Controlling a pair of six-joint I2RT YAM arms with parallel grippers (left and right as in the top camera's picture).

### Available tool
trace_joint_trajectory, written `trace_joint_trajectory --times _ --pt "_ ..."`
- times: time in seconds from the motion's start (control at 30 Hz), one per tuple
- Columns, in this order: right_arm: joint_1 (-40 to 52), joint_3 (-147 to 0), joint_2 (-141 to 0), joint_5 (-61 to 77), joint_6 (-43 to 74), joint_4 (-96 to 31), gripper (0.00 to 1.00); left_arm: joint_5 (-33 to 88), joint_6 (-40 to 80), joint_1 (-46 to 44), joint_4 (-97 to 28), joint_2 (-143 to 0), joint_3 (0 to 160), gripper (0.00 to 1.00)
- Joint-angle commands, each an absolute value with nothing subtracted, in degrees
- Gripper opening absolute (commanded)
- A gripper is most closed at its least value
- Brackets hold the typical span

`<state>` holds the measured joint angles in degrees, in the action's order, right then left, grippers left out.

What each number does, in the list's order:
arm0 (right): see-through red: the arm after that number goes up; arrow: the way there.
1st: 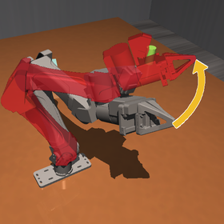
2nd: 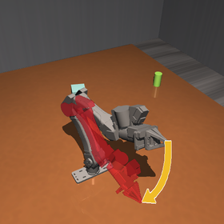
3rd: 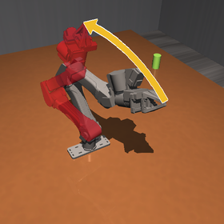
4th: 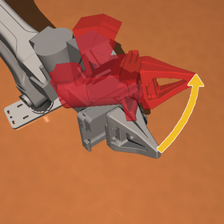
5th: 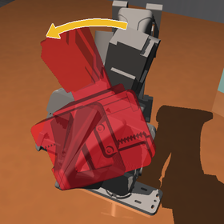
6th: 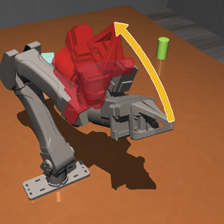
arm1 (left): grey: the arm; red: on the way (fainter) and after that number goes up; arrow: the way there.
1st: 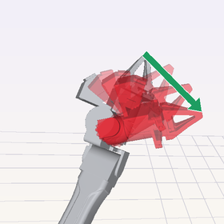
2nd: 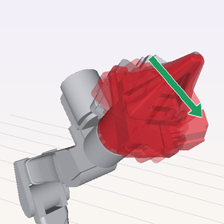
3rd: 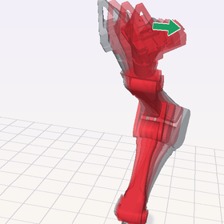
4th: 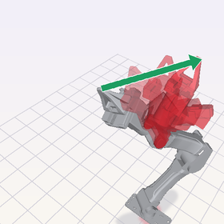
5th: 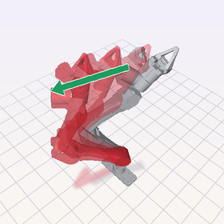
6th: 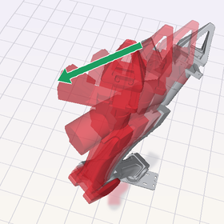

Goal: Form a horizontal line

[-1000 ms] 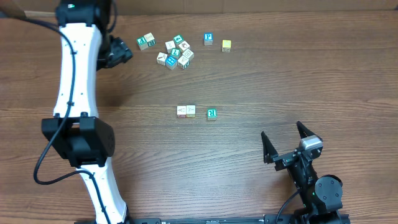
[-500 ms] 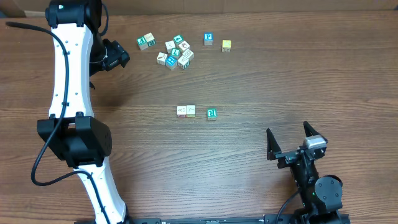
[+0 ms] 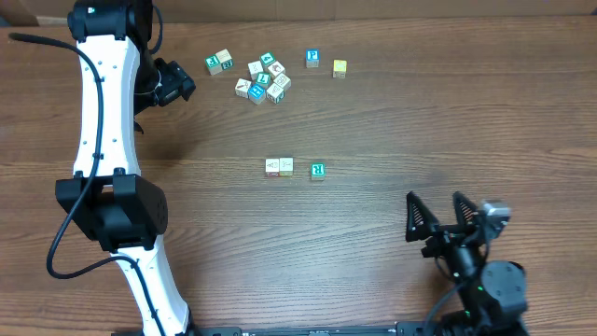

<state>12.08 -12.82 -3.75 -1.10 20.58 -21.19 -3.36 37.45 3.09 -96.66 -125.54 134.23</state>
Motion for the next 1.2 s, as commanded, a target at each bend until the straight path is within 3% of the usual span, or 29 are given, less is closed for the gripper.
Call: trace_joint_trajectory --times 0.0,0.23,0.53,0.7,0.73,0.77,0.87,0.93,1.07,1.17 --pt "11.9 -26.5 -9.9 -4.1 22.7 -24.9 1.00 -2.9 36.8 2.9 -96.8 -125.9 134.2 1.00" --pt "11.9 -57.6 -36.8 -4.3 22.4 -39.9 1.00 -2.9 36.8 2.9 -96.8 -125.9 134.2 1.00" --pt "11.9 -105.5 -74.1 -2.3 22.1 -70.0 1.00 -2.9 36.8 2.9 -96.8 -125.9 134.2 1.00" --pt "11.9 -117.9 -84.7 4.1 22.0 -73.8 1.00 -2.9 36.8 2.9 -96.8 -125.9 134.2 1.00" --pt "11.9 -118.1 -86.5 5.7 20.4 -73.5 0.65 -2.9 36.8 2.9 -96.8 -125.9 134.2 1.00" --pt "11.9 -118.1 -87.6 5.7 20.7 -74.0 0.45 -2.9 36.8 2.9 -96.8 -125.9 134.2 1.00" --pt "13.0 -118.1 -90.9 5.5 21.4 -76.7 0.32 -2.9 36.8 2.9 -96.8 -125.9 134.2 1.00" --pt "14.7 -118.0 -93.4 4.8 21.4 -78.8 0.31 -2.9 36.8 2.9 -96.8 -125.9 134.2 1.00" --pt "20.0 -117.5 -100.4 0.0 25.5 -85.3 0.46 -2.9 36.8 2.9 -96.8 -125.9 134.2 1.00" --pt "22.5 -116.0 -104.2 -0.1 27.1 -86.9 0.50 -2.9 36.8 2.9 -96.8 -125.9 134.2 1.00"
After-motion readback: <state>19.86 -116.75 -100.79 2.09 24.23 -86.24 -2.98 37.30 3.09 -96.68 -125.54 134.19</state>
